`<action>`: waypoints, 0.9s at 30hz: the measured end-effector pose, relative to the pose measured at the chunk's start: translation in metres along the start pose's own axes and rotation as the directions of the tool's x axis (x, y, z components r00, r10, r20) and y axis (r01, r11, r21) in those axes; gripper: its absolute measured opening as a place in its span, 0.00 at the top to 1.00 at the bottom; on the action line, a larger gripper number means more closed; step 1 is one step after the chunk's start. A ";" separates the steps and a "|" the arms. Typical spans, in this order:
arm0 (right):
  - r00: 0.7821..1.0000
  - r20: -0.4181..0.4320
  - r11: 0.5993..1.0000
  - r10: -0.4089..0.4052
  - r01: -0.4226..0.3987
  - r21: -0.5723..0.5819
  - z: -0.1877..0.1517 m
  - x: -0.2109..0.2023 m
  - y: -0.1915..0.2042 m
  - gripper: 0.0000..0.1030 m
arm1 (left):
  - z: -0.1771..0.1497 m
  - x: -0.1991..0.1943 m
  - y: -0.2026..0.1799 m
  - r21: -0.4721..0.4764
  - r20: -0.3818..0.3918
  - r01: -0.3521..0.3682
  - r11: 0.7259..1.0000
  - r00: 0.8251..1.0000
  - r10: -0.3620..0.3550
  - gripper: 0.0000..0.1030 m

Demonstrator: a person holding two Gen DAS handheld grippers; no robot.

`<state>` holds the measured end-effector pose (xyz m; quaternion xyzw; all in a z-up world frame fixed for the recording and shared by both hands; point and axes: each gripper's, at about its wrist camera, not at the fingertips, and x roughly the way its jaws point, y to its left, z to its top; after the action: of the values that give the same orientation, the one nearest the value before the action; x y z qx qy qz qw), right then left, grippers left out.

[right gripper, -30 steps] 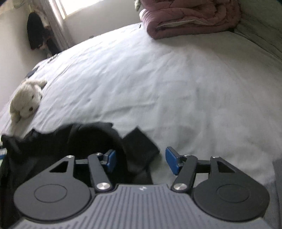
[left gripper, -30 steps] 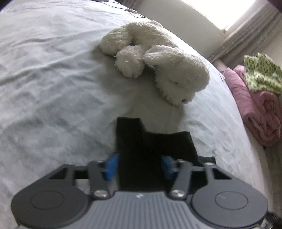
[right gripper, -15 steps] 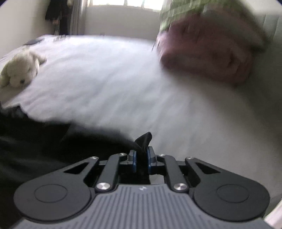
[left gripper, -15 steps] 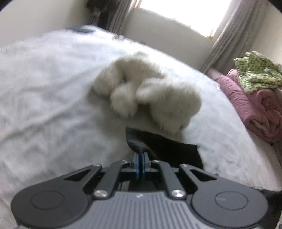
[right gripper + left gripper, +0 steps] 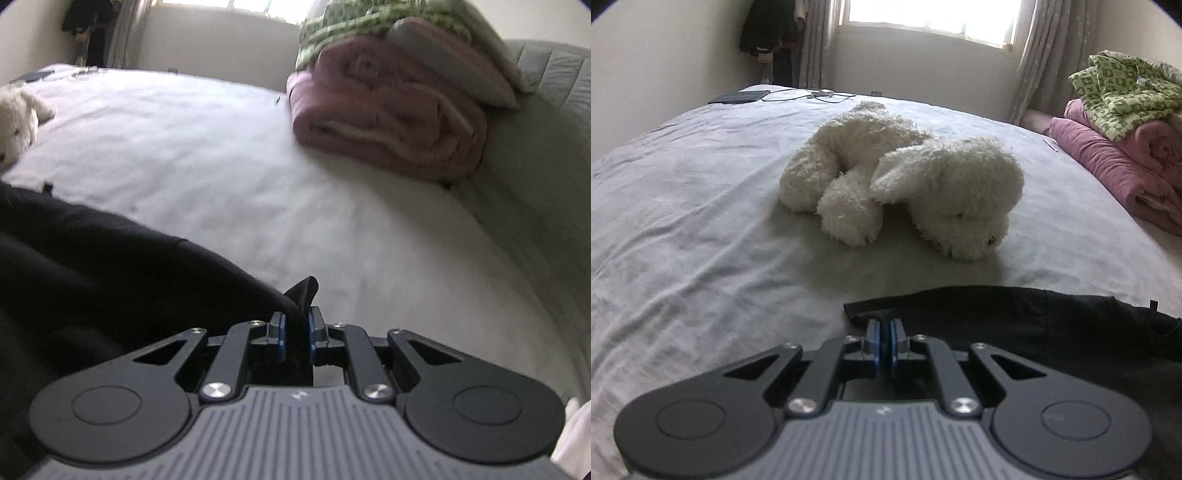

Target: Fold clothes

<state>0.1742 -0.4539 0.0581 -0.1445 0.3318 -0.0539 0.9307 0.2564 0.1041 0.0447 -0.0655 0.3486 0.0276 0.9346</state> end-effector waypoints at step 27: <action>0.954 -0.117 0.961 0.275 -0.270 0.057 -0.084 -0.120 0.062 0.62 | -0.118 -0.117 -0.011 -0.012 -0.110 0.212 0.977 0.971 -0.212 0.49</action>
<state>0.0280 -0.3914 0.0497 -0.0748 0.4043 0.0594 0.9096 0.0931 0.0761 0.0341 -0.1040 0.3910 -0.0758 0.9114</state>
